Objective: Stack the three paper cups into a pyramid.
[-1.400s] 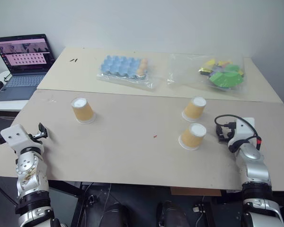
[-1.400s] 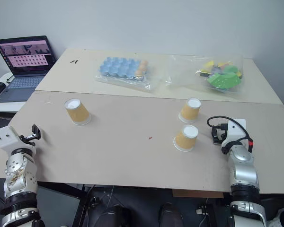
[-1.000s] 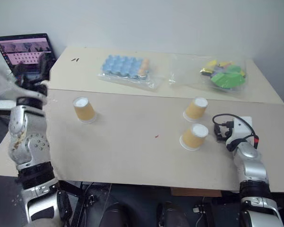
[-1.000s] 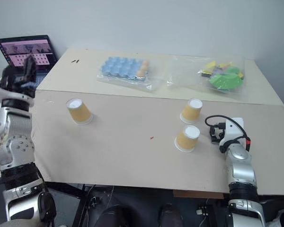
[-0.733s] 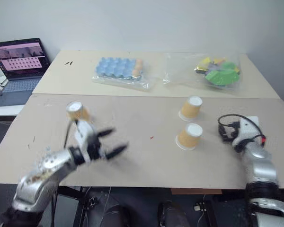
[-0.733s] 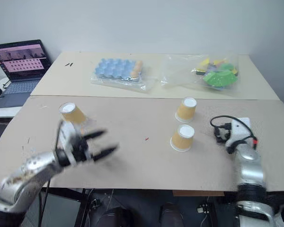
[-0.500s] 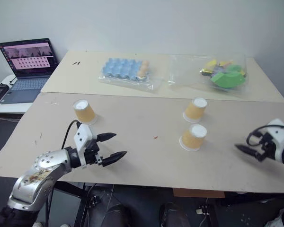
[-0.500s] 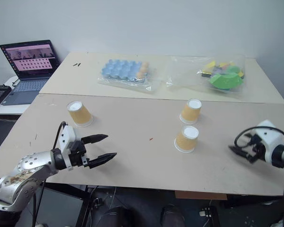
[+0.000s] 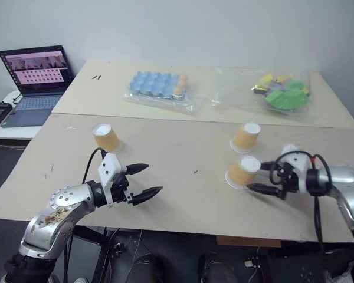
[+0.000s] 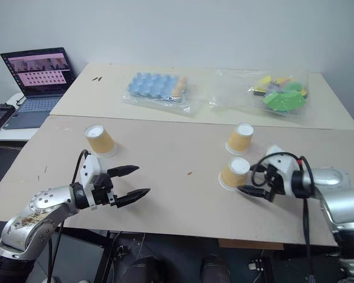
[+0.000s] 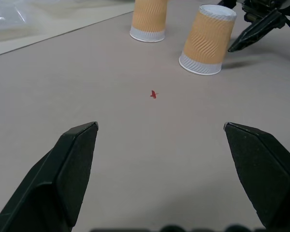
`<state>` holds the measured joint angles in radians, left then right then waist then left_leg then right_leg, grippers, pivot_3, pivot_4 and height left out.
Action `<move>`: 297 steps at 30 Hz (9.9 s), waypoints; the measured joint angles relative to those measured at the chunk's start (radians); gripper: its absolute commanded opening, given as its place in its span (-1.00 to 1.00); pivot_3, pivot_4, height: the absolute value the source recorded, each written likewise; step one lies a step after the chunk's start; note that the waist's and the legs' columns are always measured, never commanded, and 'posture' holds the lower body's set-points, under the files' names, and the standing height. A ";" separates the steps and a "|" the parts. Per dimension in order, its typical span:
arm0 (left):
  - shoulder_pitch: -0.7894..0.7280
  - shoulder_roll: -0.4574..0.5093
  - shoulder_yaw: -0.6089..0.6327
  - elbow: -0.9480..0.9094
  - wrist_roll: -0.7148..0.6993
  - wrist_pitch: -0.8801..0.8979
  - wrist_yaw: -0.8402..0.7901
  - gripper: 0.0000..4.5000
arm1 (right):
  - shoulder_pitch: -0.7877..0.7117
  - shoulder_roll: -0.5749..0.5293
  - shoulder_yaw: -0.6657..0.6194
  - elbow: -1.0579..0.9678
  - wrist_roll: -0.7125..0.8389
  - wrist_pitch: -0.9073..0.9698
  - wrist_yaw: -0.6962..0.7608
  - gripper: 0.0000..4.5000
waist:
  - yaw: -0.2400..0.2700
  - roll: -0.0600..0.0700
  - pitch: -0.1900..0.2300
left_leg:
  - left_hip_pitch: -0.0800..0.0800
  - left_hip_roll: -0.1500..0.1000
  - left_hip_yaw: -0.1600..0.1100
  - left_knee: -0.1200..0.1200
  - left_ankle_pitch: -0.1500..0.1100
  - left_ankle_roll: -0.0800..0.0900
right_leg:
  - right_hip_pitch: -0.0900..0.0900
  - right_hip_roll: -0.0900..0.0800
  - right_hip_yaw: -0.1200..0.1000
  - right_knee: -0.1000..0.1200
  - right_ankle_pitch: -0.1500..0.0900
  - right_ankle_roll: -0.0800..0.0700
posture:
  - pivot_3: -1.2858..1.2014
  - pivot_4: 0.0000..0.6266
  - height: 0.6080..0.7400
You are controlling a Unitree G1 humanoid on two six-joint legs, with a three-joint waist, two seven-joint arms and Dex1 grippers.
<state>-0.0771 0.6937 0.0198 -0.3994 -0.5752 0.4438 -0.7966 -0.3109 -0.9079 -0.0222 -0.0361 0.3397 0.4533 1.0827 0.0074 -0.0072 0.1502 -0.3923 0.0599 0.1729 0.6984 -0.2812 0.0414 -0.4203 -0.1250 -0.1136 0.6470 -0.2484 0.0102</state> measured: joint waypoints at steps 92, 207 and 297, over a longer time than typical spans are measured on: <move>-0.038 -0.027 0.010 0.003 0.067 0.064 0.045 1.00 | -0.476 0.375 -0.035 0.477 -0.185 0.086 -0.596 0.98 | -0.022 -0.001 0.000 | -0.007 0.000 -0.003 0.004 0.002 -0.001 | -0.003 0.001 -0.006 0.001 0.002 -0.001 | 0.03 -0.52 0.89; -0.569 -0.102 0.170 0.962 0.315 -0.243 0.109 0.15 | -0.221 0.238 -0.030 -0.367 0.273 0.357 -0.252 1.00 | -0.020 -0.005 0.001 | -0.012 -0.004 -0.006 0.005 0.001 0.000 | -0.003 0.000 -0.011 0.002 0.002 0.000 | 0.03 -0.52 0.89; -0.930 -0.217 0.266 0.546 0.034 0.328 -0.066 0.95 | -0.126 0.237 -0.026 -0.332 0.244 0.322 -0.355 1.00 | -0.011 -0.013 0.005 | -0.010 -0.007 -0.011 0.013 0.000 0.004 | 0.000 -0.004 -0.008 0.004 0.002 0.002 | 0.03 -0.52 0.89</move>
<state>-1.0073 0.4770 0.2860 0.1470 -0.5413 0.7716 -0.8629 -0.4365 -0.6713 -0.0487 -0.3686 0.5841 0.7752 0.7278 -0.0040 -0.0202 0.1555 -0.4025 0.0531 0.1622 0.7117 -0.2814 0.0451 -0.4203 -0.1286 -0.1219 0.6506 -0.2469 0.0123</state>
